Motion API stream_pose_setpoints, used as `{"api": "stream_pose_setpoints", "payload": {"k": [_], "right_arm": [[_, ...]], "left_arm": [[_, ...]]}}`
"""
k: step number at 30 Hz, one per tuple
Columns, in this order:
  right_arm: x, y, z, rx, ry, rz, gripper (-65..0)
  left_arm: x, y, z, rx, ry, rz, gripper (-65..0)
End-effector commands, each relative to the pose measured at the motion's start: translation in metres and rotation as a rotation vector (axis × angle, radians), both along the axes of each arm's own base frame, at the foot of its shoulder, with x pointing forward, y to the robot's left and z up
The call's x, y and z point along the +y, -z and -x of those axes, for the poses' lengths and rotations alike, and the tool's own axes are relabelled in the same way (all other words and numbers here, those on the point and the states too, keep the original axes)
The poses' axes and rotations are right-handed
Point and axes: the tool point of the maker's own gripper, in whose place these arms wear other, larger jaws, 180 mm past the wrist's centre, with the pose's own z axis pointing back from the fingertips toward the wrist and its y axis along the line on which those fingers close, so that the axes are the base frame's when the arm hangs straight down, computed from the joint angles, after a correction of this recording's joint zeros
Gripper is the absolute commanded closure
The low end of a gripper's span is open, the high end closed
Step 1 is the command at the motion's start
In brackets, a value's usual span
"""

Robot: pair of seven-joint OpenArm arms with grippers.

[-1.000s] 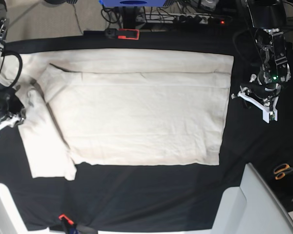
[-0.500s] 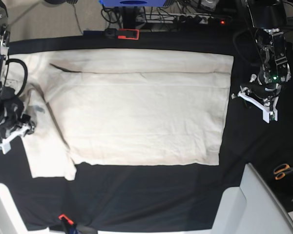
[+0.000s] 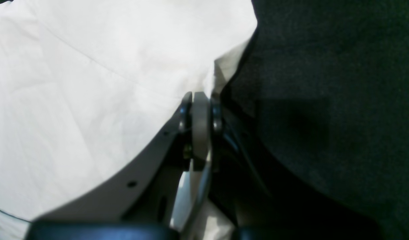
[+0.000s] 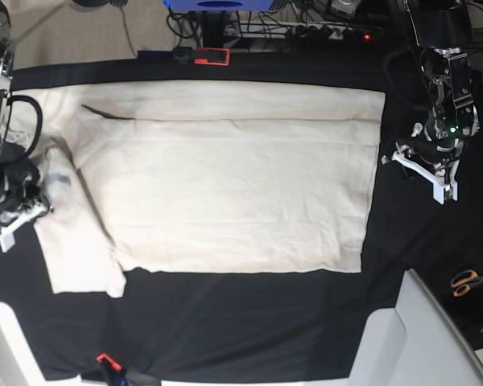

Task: Fold the T-shirt properly
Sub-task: 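Lower the left gripper to the shirt's side edge and grasp it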

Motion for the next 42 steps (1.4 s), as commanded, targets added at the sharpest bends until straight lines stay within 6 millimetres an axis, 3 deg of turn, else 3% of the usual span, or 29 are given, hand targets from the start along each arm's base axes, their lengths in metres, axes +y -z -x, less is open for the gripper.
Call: {"api": "stream_pose_setpoints", "payload": {"k": [1,9,11,13,14,16,19,22,24,29,31,36,42], "right_arm": [[-0.011,-0.016,-0.014,-0.052,0.01,0.014,-0.6],[-0.012,-0.017,-0.014,-0.053,0.013,0.015,-0.6],[-0.013,-0.017,-0.014,-0.053,0.015,0.016,-0.6],[-0.014,-0.017,-0.014,-0.052,0.011,0.019,-0.6],[-0.014,-0.017,-0.014,-0.052,0.011,0.019,-0.6],[-0.014,-0.017,-0.014,-0.052,0.012,0.02,-0.6],[-0.014,-0.018,-0.015,-0.054,0.009,0.021,-0.6],[-0.014,-0.019,-0.015,-0.056,0.008,0.022,-0.6],[-0.014,-0.018,-0.015,-0.055,0.008,0.022,-0.6],[-0.016,-0.019,-0.015,-0.059,0.011,0.022,-0.6],[-0.022,-0.021,-0.014,-0.059,0.016,0.032,-0.6],[-0.023,-0.022,-0.014,-0.059,0.014,0.035,-0.6],[-0.02,-0.021,-0.014,-0.058,0.01,0.031,-0.6]], "left_arm": [[0.007,-0.014,-0.016,-0.051,-0.005,-0.008,-23.0],[0.015,-0.012,-0.071,-0.061,-0.084,0.08,-23.4],[0.014,-0.015,-0.088,-0.071,-0.1,0.107,-29.3],[0.012,-0.019,-0.104,-0.078,-0.113,0.132,-40.8],[0.008,-0.022,-0.113,-0.084,-0.113,0.148,-47.4],[-0.006,-0.022,-0.126,-0.071,-0.075,0.147,-54.0],[-0.027,-0.026,-0.152,-0.077,0.017,0.106,-54.8],[-0.044,-0.015,-0.163,-0.066,0.083,0.064,-54.8],[-0.056,-0.004,-0.166,-0.05,0.094,0.07,-54.8],[-0.056,0.014,-0.158,-0.036,0.06,0.083,-54.8],[-0.065,0.02,-0.154,-0.023,0.065,0.096,-54.8],[-0.07,0.049,-0.122,0.043,0.065,0.108,-53.8],[-0.085,0.071,-0.098,0.091,0.072,0.131,-37.8]]}}
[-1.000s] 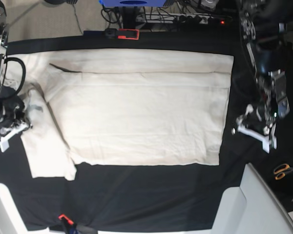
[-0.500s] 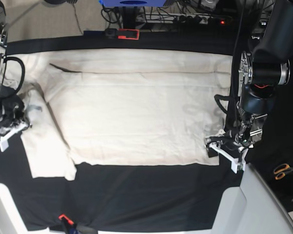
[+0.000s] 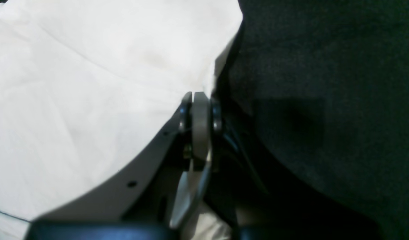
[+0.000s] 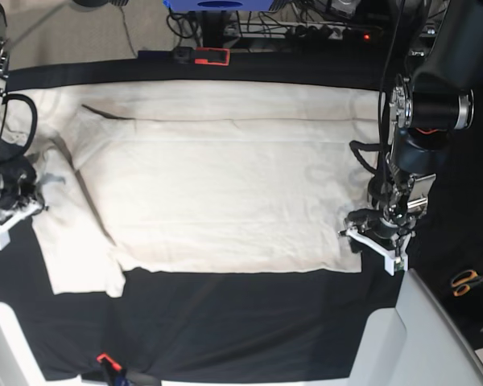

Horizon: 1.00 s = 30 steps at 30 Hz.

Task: Fold the T-shirt properly
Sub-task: 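Lower the left gripper to the shirt's side edge and grasp it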

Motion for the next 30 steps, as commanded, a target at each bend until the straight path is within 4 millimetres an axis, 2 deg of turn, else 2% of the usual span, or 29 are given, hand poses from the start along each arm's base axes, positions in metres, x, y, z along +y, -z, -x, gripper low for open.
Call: {"api": "stream_pose_setpoints", "payload": {"k": [1,6,13,15,19,23,26,30], "right_arm": [[-0.01,-0.02,-0.018,-0.065,0.007,0.012,-0.6],[-0.01,-0.019,-0.018,-0.063,0.007,0.012,-0.6],[-0.009,-0.016,-0.013,-0.053,0.005,0.013,-0.6],[-0.009,-0.016,-0.013,-0.053,0.005,0.013,-0.6],[-0.009,-0.016,-0.013,-0.053,0.005,0.013,-0.6],[-0.009,-0.016,-0.013,-0.053,0.005,0.013,-0.6],[-0.009,-0.015,-0.012,-0.05,0.006,0.013,-0.6],[-0.009,-0.015,-0.012,-0.05,0.006,0.013,-0.6]], "left_arm": [[-0.027,0.031,0.031,0.17,0.037,0.067,-37.2],[-0.048,0.032,0.034,0.177,0.078,0.086,-35.9],[-0.052,0.029,0.034,0.195,0.097,0.09,-34.4],[-0.052,0.029,0.035,0.201,0.098,0.09,-26.7],[-0.051,0.034,0.043,0.231,0.098,0.092,-0.8],[-0.055,0.034,0.05,0.265,0.119,0.093,0.0],[-0.059,0.023,0.051,0.263,0.14,0.097,0.0],[-0.045,0.001,0.058,0.247,0.085,0.129,0.0]]}}
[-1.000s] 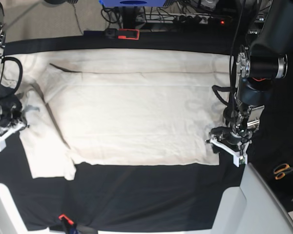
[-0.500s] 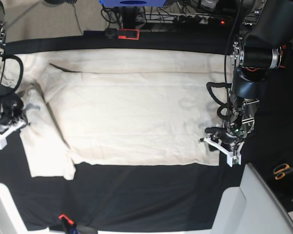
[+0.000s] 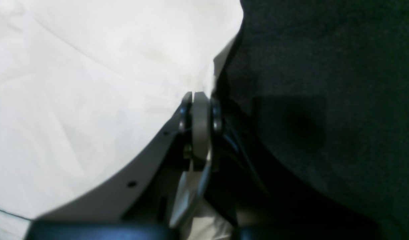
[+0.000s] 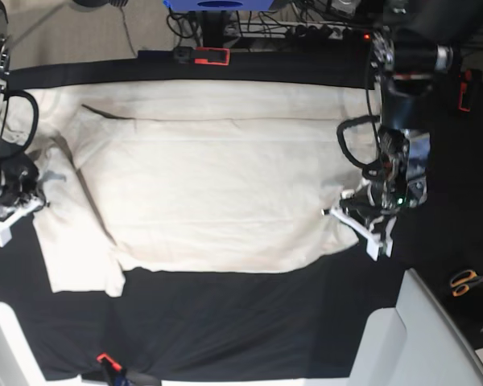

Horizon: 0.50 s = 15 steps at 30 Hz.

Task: Fold the T-shirt properly
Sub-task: 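Lower the left gripper to the shirt's side edge and grasp it, then pull the grasped shirt edge with the left gripper toward the shirt's middle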

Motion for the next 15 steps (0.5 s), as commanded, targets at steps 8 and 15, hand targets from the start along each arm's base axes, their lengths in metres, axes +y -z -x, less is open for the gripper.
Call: {"api": "stream_pose_setpoints", "payload": {"k": [8,15], "right_arm": [[-0.011,-0.019,-0.017,-0.059,0.01,0.013,-0.6],[-0.01,-0.017,-0.016,-0.056,0.01,0.011,-0.6]], "left_arm": [[0.017,-0.002,0.019,0.051,0.003,-0.039,0.0],[0.026,-0.006,0.017,0.044,-0.022,-0.056,-2.3]]}}
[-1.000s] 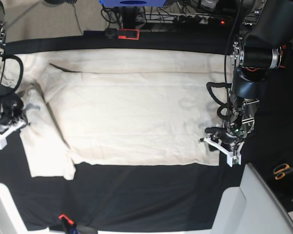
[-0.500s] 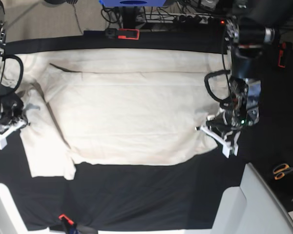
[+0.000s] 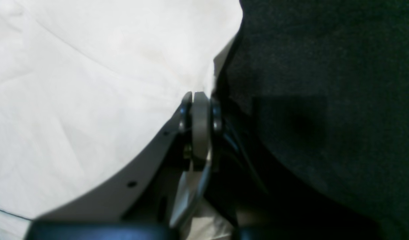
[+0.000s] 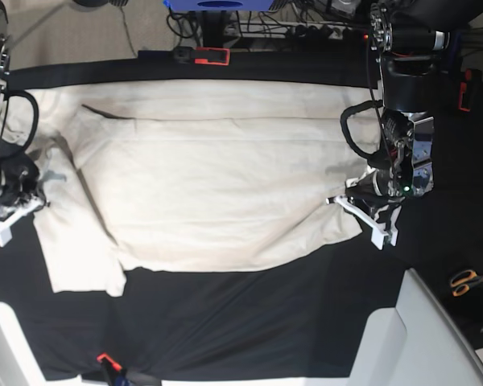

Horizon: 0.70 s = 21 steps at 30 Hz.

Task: Fold the T-shirt properly
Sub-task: 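Pull the grasped shirt edge with the left gripper toward the shirt's middle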

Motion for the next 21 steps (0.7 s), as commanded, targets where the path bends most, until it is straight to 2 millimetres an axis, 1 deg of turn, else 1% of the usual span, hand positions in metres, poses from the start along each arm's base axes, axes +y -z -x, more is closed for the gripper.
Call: {"api": "stream_pose_setpoints", "payload": {"k": [1,3,4,6,9,12,14,16,18,21], "right_arm": [[-0.01,-0.017,-0.016,-0.058,0.012,0.009,-0.6],[-0.01,-0.017,-0.016,-0.057,0.011,0.01,-0.6],[-0.01,-0.017,-0.016,-0.057,0.011,0.01,-0.6],[-0.01,-0.017,-0.016,-0.055,0.011,0.01,-0.6],[-0.01,-0.017,-0.016,-0.055,0.011,0.01,-0.6],[-0.01,-0.017,-0.016,-0.055,0.011,0.01,-0.6],[-0.01,-0.017,-0.016,-0.055,0.011,0.01,-0.6],[-0.01,-0.017,-0.016,-0.055,0.011,0.01,-0.6],[-0.01,-0.017,-0.016,-0.055,0.011,0.01,-0.6],[-0.01,-0.015,-0.014,-0.051,0.011,0.01,-0.6]], "left_arm": [[0.019,-0.004,0.001,0.023,-0.026,-0.048,-6.9],[0.028,-0.012,-0.002,0.003,-0.068,-0.074,-14.8],[0.032,-0.017,-0.002,-0.012,-0.084,-0.087,-17.4],[0.038,-0.035,-0.007,-0.065,-0.102,-0.115,-22.2],[0.038,-0.057,-0.015,-0.117,-0.092,-0.127,-27.5],[0.035,-0.067,-0.02,-0.121,-0.082,-0.125,-35.7],[0.034,-0.077,-0.029,-0.151,-0.081,-0.127,-41.0],[0.035,-0.08,-0.037,-0.154,-0.087,-0.124,-45.1],[0.037,-0.077,-0.045,-0.141,-0.1,-0.113,-46.2],[0.041,-0.068,-0.052,-0.105,-0.121,-0.098,-46.1]]}}
